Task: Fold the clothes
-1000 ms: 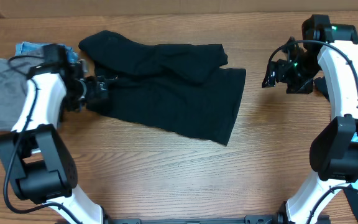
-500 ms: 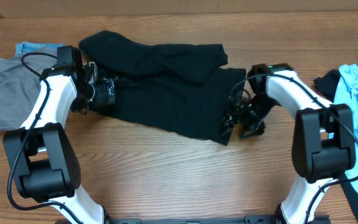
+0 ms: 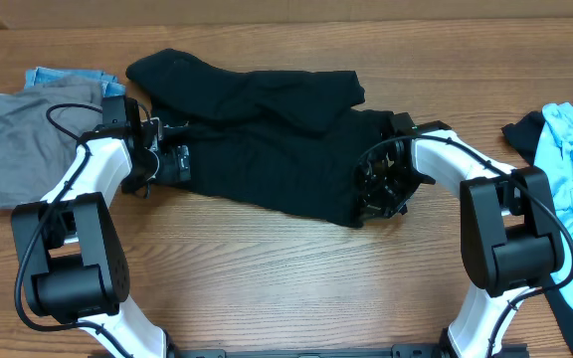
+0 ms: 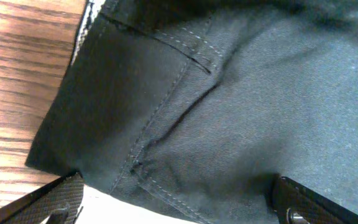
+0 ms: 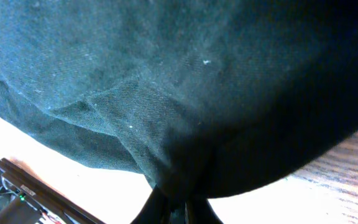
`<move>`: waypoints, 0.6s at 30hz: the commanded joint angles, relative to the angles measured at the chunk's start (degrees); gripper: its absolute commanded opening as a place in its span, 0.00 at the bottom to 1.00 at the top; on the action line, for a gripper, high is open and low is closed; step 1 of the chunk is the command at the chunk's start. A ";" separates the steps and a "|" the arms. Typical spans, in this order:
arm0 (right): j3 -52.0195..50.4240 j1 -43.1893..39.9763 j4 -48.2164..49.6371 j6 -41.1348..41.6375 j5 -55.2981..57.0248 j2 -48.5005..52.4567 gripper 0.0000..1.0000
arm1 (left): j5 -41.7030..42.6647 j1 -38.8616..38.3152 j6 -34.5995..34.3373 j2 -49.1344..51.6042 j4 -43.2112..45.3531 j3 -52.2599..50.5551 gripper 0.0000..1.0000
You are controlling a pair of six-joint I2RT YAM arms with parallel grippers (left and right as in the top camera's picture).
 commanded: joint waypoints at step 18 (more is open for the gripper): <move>-0.33 -6.34 -0.63 2.03 7.89 0.24 0.04 | -8.02 -0.13 -22.95 -1.09 -3.61 0.24 0.81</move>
